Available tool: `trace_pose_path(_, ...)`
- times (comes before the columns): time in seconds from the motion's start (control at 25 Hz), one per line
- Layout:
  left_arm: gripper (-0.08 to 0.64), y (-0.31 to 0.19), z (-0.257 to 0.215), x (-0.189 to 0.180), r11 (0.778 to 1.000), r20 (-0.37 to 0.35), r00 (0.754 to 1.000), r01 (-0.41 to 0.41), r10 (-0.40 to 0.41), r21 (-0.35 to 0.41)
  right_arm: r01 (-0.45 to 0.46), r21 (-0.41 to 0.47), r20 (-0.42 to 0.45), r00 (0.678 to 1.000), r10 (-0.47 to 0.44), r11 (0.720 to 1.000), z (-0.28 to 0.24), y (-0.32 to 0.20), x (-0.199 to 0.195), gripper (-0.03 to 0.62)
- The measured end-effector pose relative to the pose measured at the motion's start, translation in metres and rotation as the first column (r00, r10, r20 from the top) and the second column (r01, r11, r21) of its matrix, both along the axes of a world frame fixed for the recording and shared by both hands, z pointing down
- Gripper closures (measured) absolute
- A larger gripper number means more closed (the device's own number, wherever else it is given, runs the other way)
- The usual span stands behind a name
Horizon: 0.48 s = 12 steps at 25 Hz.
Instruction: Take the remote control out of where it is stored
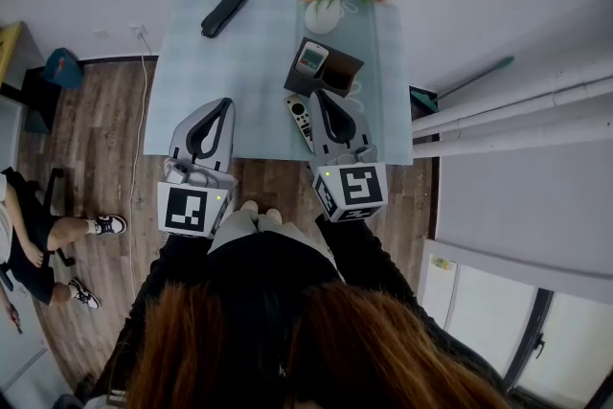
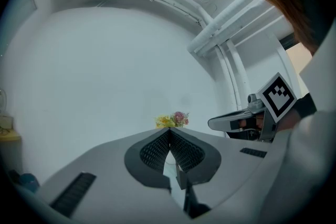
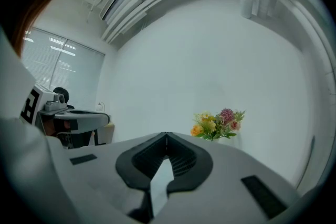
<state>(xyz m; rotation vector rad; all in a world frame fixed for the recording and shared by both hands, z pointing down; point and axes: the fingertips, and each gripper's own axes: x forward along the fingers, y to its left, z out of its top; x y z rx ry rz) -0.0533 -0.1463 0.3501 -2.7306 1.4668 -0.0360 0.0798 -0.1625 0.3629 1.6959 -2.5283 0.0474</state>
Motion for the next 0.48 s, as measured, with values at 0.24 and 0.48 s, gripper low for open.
trace_pose_path(0.24,0.555,0.0,0.004,-0.002,1.0,0.02,1.0,0.002,-0.002,-0.025,-0.038,-0.014,0.004,0.999,0.038,0.999,0.007,-0.009,0.004,0.577)
trace_pose_path(0.48,0.555,0.0,0.005,-0.002,1.0,0.014,1.0,-0.006,0.006,-0.023,-0.1,-0.059,-0.003,0.995,0.1,0.993,0.036,-0.036,0.011,0.577)
